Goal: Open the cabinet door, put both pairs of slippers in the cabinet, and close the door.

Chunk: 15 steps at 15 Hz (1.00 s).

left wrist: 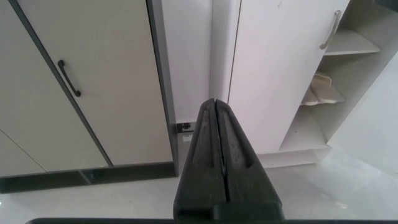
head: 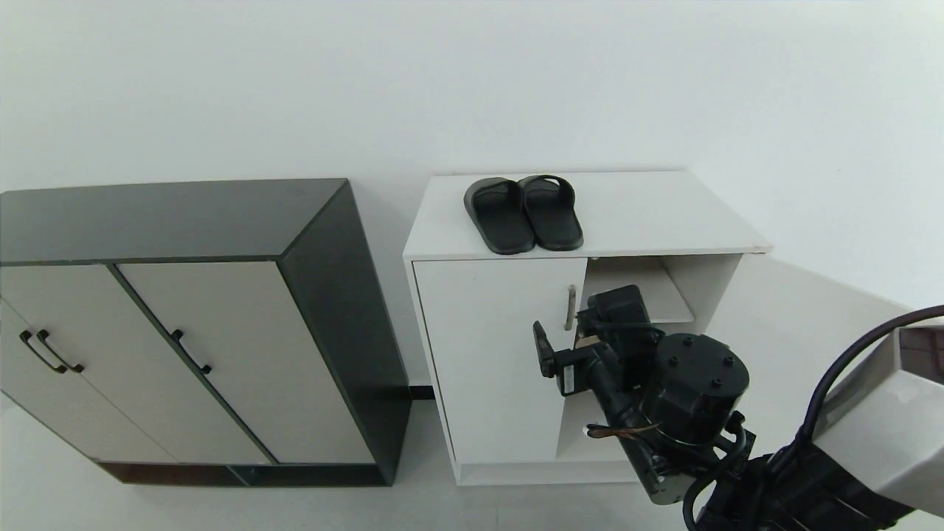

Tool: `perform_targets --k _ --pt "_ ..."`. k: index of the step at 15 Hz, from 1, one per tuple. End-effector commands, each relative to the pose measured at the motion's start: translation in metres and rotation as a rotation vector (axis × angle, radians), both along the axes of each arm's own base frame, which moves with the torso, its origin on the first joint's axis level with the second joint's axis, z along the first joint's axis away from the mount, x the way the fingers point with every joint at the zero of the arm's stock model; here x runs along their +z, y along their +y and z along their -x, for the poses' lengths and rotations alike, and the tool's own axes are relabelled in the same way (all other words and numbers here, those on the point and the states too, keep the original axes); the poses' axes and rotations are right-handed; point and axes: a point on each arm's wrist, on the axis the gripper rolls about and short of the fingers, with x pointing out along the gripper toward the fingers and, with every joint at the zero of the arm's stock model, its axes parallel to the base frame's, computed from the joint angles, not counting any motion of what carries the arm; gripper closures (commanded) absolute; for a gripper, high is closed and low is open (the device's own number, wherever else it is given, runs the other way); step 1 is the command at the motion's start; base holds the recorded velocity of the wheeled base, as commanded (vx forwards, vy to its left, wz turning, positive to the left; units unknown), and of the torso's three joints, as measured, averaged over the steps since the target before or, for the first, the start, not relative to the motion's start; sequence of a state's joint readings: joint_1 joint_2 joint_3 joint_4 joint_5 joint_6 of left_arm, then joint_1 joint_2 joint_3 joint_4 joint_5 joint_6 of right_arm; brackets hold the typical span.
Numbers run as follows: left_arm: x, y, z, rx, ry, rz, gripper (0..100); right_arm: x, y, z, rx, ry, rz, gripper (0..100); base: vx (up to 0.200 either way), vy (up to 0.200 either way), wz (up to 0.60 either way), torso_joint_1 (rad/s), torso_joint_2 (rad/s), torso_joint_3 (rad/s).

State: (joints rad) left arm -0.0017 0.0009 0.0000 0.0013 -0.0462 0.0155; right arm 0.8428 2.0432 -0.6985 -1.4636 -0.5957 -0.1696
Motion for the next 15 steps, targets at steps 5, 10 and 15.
perform_targets --k 5,10,15 --pt "0.0 0.0 0.0 0.0 0.001 -0.009 100 0.025 0.005 -0.005 0.037 -0.004 -0.043 0 0.0 0.0 0.0 0.02 -0.04 -0.022" --pt "0.0 0.0 0.0 0.0 0.001 -0.009 100 0.077 0.007 -0.005 0.036 0.155 -0.06 0 0.0 0.0 0.0 0.0 0.0 0.0" --pt "0.0 0.0 0.0 0.0 0.001 -0.009 100 0.084 0.011 -0.009 0.029 0.191 -0.057 0 0.0 0.0 0.0 0.0 0.0 0.0"
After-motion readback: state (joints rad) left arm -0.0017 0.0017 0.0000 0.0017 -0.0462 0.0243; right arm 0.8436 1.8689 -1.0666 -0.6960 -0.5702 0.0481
